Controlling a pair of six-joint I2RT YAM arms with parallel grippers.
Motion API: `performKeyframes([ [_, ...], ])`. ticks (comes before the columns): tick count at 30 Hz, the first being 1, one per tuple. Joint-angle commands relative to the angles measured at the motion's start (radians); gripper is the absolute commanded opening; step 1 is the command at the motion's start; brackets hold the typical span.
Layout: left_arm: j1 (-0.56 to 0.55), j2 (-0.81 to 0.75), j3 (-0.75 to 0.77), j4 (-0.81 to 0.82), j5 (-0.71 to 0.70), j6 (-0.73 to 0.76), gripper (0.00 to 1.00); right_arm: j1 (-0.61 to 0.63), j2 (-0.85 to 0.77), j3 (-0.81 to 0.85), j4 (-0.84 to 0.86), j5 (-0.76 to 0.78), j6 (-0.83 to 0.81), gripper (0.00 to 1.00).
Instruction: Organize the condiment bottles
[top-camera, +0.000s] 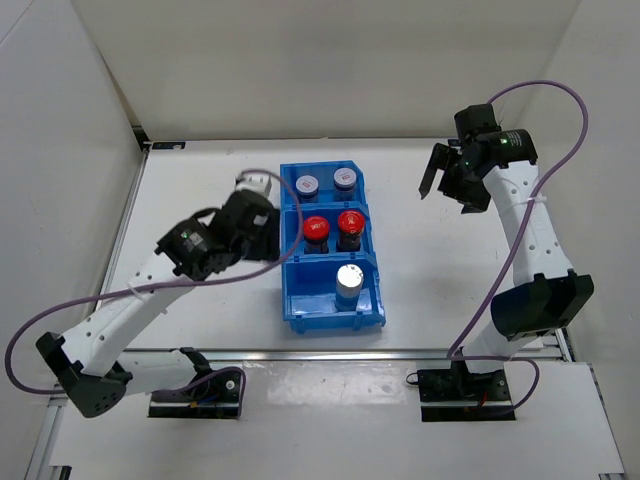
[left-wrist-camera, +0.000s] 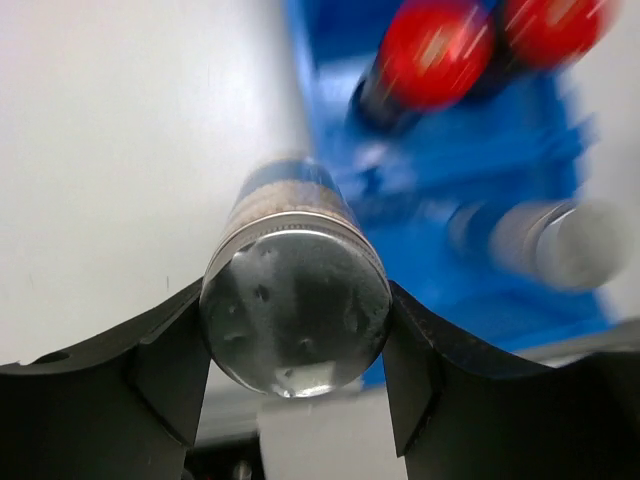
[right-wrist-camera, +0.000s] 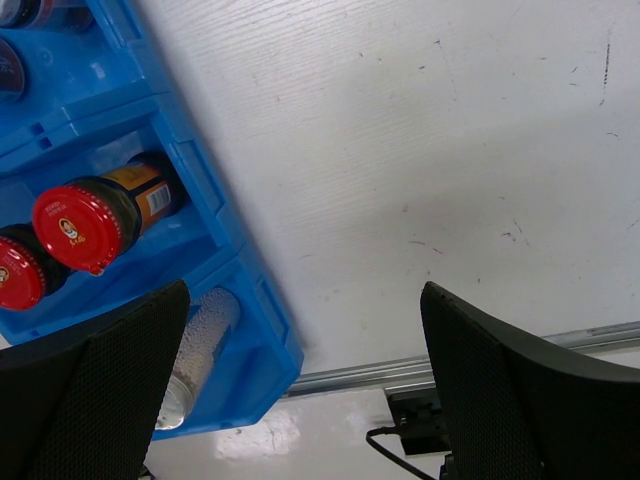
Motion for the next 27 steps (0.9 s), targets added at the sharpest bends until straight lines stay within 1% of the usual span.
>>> performKeyframes([
  [1,0.003,0.05,0.293,0.053,-0.097,0.116,0.11,-0.004,0.009,0.01,0.017,-0.014,0.0,0.99],
  [3,-0.023,0.123,0.386,0.053,-0.083,0.172,0.11,-0.004,0.009,0.01,0.017,-0.014,0.0,0.99],
  [4,-0.043,0.146,0.461,0.053,-0.083,0.19,0.11,-0.004,0.009,0.01,0.017,-0.014,0.0,0.99],
  [5,-0.076,0.184,0.491,0.053,-0.06,0.218,0.11,-0.004,0.009,0.01,0.017,-0.014,0.0,0.99],
  [7,-0.109,0.213,0.528,0.062,-0.037,0.218,0.11,-0.004,0.009,0.01,0.017,-0.014,0.0,0.99],
  [9,-0.157,0.223,0.528,0.075,-0.025,0.218,0.11,-0.004,0.009,0.01,0.017,-0.005,0.0,0.99],
  [13,-0.213,0.223,0.421,0.085,0.01,0.175,0.11,-0.004,0.009,0.01,0.017,-0.005,0.0,0.99],
  [14,-0.222,0.207,0.364,0.085,0.01,0.163,0.11,-0.004,0.009,0.001,0.017,0.004,-0.009,0.99],
  [16,-0.242,0.183,0.309,0.096,0.01,0.126,0.11,-0.004,0.0,0.0,0.017,0.004,-0.009,0.99],
  [17,-0.242,0.169,0.26,0.11,0.01,0.114,0.11,-0.004,0.0,0.0,0.017,0.004,-0.009,0.99],
  [20,-0.242,0.153,0.188,0.163,0.021,0.114,0.11,-0.004,0.0,0.0,0.017,0.004,-0.009,0.99],
  [21,-0.242,0.141,0.136,0.182,0.032,0.104,0.11,-0.004,0.0,0.0,0.017,-0.005,-0.009,0.99],
  [23,-0.242,0.141,0.082,0.219,0.059,0.095,0.11,-0.004,0.0,0.0,0.017,-0.005,-0.009,0.99],
  [24,-0.242,0.141,0.025,0.254,0.06,0.095,0.11,-0.004,0.0,0.0,0.017,-0.005,-0.009,0.99],
  [25,-0.242,0.141,-0.001,0.272,0.09,0.085,0.11,-0.004,0.0,0.0,0.017,-0.005,-0.009,0.99],
  [27,-0.242,0.167,-0.059,0.303,0.101,0.084,0.11,-0.004,0.0,0.0,0.017,-0.014,-0.009,0.99],
])
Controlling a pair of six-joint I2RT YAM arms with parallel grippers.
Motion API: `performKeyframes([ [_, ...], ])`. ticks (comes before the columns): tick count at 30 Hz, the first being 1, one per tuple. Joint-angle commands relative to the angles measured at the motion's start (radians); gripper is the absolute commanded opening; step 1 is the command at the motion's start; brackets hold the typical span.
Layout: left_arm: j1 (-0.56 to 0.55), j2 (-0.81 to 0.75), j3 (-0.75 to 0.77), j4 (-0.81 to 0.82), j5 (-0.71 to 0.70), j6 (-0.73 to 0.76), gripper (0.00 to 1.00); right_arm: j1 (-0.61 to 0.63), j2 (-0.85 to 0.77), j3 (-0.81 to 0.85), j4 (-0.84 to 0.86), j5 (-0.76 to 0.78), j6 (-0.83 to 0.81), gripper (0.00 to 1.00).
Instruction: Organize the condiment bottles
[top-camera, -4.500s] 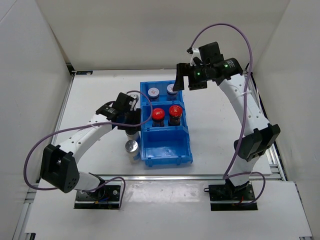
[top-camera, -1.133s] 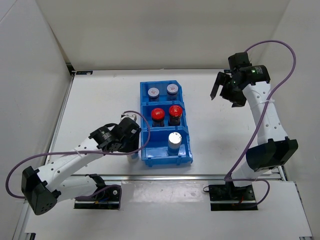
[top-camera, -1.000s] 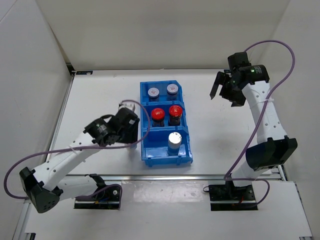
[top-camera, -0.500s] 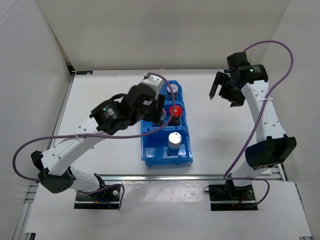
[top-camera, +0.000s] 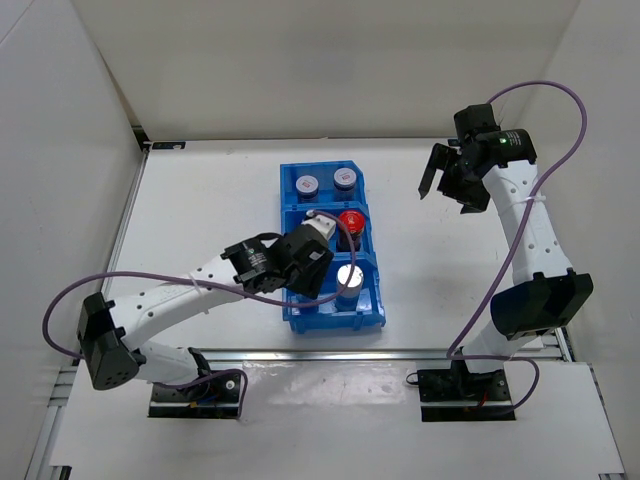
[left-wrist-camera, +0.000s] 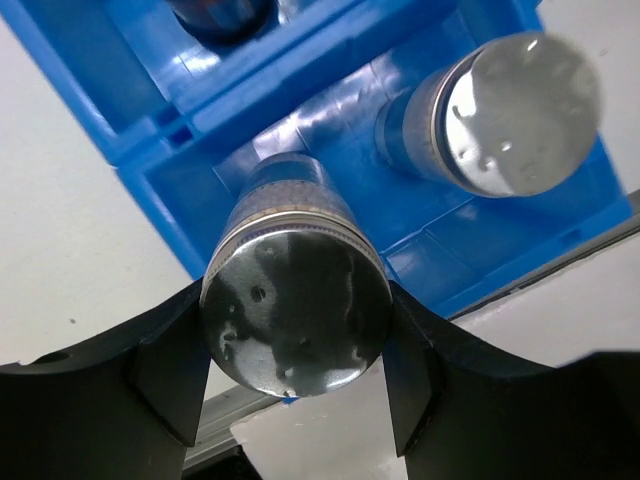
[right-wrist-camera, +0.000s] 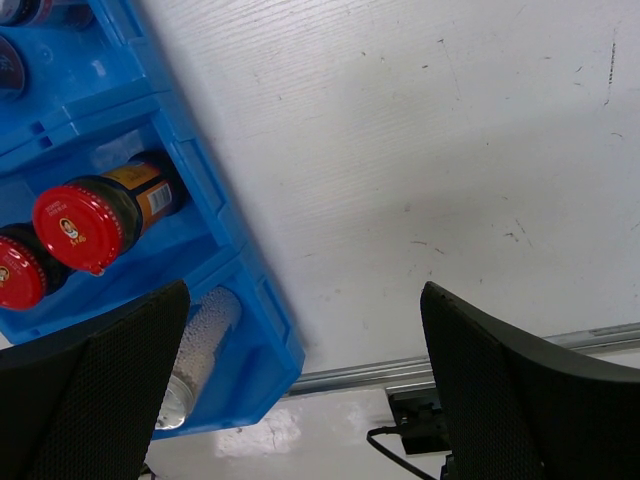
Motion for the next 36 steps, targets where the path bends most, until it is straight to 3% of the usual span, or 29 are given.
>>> performKeyframes([
  [1,-0.002,-0.016,-0.058,0.14,0.04,-0.022,0.11,-0.004,-0.009,0.0,0.016,-0.007,-0.008,0.99],
  [5,-0.002,0.073,-0.058,0.16,0.03,0.004,0.17,-0.004,-0.009,-0.009,0.025,-0.033,-0.008,0.99],
  [8,0.019,0.106,-0.049,0.179,0.044,0.004,0.28,-0.004,-0.009,-0.009,0.037,-0.042,-0.008,0.99],
  [10,0.019,0.12,-0.049,0.179,0.053,0.004,0.46,-0.004,-0.009,-0.018,0.037,-0.053,-0.008,0.99],
  [11,0.028,0.129,-0.049,0.179,0.053,0.004,0.73,-0.004,-0.009,-0.018,0.048,-0.063,-0.008,0.99],
  [14,0.028,0.114,-0.058,0.179,0.017,-0.019,1.0,-0.004,-0.018,-0.036,0.058,-0.076,-0.017,0.99],
  [22,0.073,0.025,-0.021,0.17,-0.028,0.006,1.0,-0.004,-0.037,-0.046,0.059,-0.088,-0.017,0.99],
  [28,0.093,-0.083,0.149,0.143,-0.166,0.11,1.0,-0.004,-0.046,-0.036,0.059,-0.061,-0.017,0.99],
  [32,0.174,-0.14,0.247,0.143,-0.22,0.223,1.0,-0.004,-0.06,-0.027,0.059,-0.013,-0.017,0.99],
  [36,0.286,-0.178,0.247,0.143,-0.316,0.282,1.0,-0.004,-0.106,-0.064,0.059,0.056,-0.026,0.99],
])
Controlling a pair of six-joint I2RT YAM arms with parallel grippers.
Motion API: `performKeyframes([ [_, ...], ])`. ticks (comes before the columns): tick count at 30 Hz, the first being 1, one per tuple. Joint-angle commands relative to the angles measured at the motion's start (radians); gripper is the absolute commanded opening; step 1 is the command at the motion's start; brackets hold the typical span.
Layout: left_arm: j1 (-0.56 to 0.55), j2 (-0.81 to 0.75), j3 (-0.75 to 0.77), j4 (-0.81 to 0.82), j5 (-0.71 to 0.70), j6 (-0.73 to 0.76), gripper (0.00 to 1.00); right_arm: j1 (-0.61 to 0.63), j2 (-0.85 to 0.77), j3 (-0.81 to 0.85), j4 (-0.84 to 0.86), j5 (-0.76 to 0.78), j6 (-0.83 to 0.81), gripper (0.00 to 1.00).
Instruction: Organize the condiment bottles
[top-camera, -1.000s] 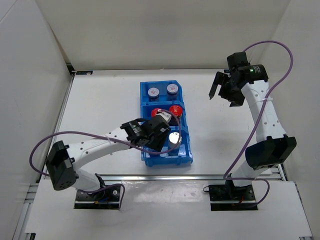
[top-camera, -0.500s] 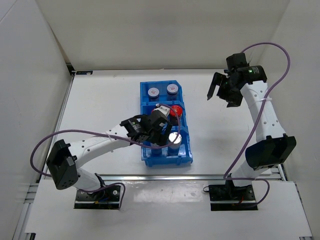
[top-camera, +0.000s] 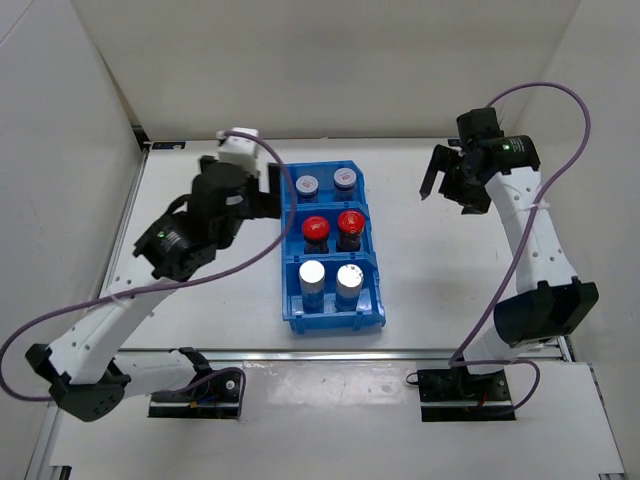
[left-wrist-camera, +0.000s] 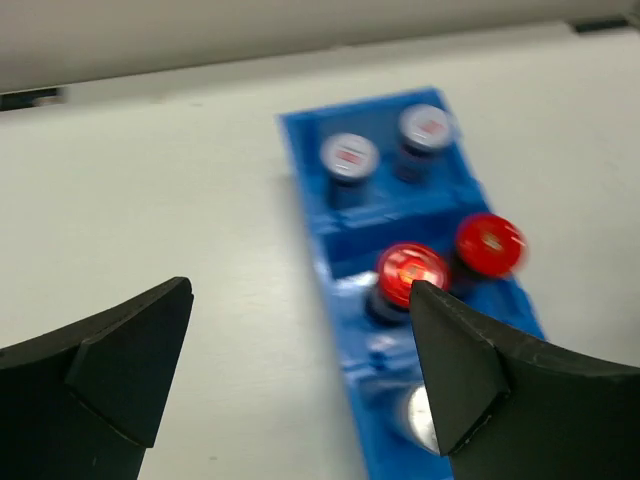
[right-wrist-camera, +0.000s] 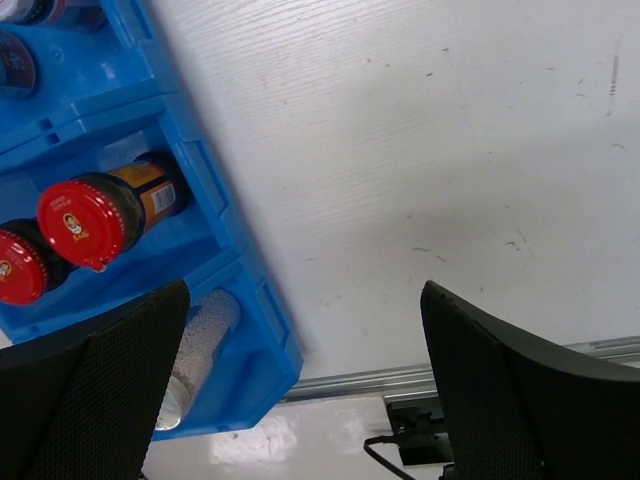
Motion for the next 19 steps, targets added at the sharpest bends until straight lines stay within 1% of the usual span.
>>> performKeyframes([
  [1,0.091,-0.027,-0.017,-0.025,-0.171,0.08,1.0,-0.004,-0.101,-0.031,0.017,0.087,0.002,0.99],
  [2,0.152,-0.037,-0.026,-0.025,-0.181,0.106,1.0,-0.004,-0.112,-0.057,0.017,0.1,0.013,0.99],
  [4,0.233,-0.046,-0.051,-0.003,-0.181,0.137,1.0,-0.004,-0.132,-0.081,0.017,0.1,0.013,0.99],
  [5,0.334,-0.046,-0.051,-0.003,-0.168,0.137,1.0,-0.004,-0.145,-0.091,0.017,0.089,0.013,0.99],
  [6,0.39,-0.046,-0.051,-0.003,-0.143,0.137,1.0,-0.004,-0.146,-0.101,0.017,0.089,0.022,0.99],
  [7,0.44,-0.046,-0.06,-0.003,-0.094,0.12,1.0,-0.004,-0.156,-0.114,0.017,0.078,0.022,0.99],
  [8,0.527,-0.033,-0.07,0.009,-0.079,0.092,1.0,-0.004,-0.156,-0.114,0.028,0.068,0.022,0.99],
  [10,0.597,-0.02,-0.083,0.018,-0.078,0.051,1.0,-0.004,-0.156,-0.114,0.028,0.068,0.022,0.99],
  [11,0.62,-0.007,-0.101,0.018,-0.107,0.036,1.0,-0.004,-0.156,-0.114,0.028,0.068,0.022,0.99],
  [12,0.632,0.007,-0.112,0.03,-0.165,0.011,1.0,-0.004,-0.156,-0.105,0.019,0.078,0.022,0.99],
  [13,0.633,0.007,-0.123,0.046,-0.186,0.011,1.0,-0.004,-0.156,-0.105,0.019,0.078,0.022,0.99],
  [16,0.633,0.044,-0.166,0.064,-0.212,0.011,1.0,-0.004,-0.165,-0.096,0.0,0.078,0.022,0.99],
  [18,0.633,0.067,-0.176,0.076,-0.258,0.011,1.0,-0.004,-0.175,-0.087,-0.01,0.069,0.013,0.99],
  [19,0.633,0.088,-0.176,0.076,-0.258,0.02,1.0,-0.004,-0.175,-0.087,-0.011,0.069,0.013,0.99],
])
